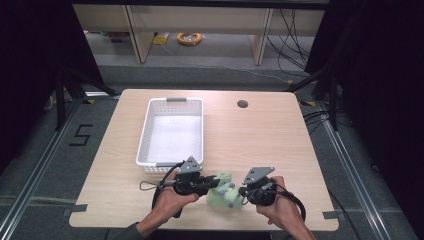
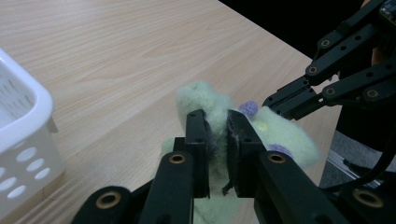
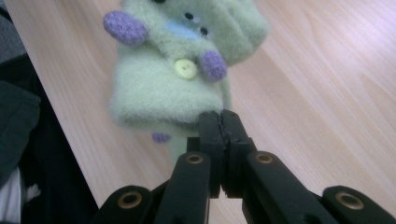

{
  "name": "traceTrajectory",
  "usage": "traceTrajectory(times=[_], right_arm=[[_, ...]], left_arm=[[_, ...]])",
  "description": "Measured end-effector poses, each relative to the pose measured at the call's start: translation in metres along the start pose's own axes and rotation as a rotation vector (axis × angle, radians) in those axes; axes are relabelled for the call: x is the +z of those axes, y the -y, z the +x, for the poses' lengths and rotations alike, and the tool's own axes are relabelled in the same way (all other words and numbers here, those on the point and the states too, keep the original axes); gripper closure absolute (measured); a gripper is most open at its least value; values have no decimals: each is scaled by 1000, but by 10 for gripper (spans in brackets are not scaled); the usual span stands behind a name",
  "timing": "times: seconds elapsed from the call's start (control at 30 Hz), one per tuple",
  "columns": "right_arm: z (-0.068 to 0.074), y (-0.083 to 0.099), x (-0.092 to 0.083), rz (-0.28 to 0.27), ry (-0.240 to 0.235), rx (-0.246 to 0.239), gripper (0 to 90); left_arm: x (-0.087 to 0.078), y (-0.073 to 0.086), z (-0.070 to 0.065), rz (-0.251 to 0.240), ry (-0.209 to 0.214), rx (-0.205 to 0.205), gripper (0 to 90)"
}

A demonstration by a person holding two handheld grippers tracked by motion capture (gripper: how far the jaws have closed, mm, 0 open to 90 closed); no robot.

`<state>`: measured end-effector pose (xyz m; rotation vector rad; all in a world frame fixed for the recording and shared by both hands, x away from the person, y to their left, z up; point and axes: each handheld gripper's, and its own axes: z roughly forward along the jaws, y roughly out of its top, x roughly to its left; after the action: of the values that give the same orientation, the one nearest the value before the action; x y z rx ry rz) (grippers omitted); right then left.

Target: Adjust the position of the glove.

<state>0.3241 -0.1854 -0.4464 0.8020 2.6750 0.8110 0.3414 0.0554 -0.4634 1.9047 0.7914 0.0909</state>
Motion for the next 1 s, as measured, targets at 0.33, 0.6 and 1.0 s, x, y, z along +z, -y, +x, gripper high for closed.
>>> traceTrajectory(times=[0.33, 0.6, 1.0], right_arm=[[-13, 5, 10, 58, -14, 13, 900], [-17, 14, 24, 62, -18, 28, 899], [-19, 19, 19, 28, 16, 68, 805]], left_arm=[[6, 18, -14, -7, -4, -78, 795], [6, 30, -16, 15, -4, -95, 751], [-12, 31, -20, 47, -12, -89, 536]])
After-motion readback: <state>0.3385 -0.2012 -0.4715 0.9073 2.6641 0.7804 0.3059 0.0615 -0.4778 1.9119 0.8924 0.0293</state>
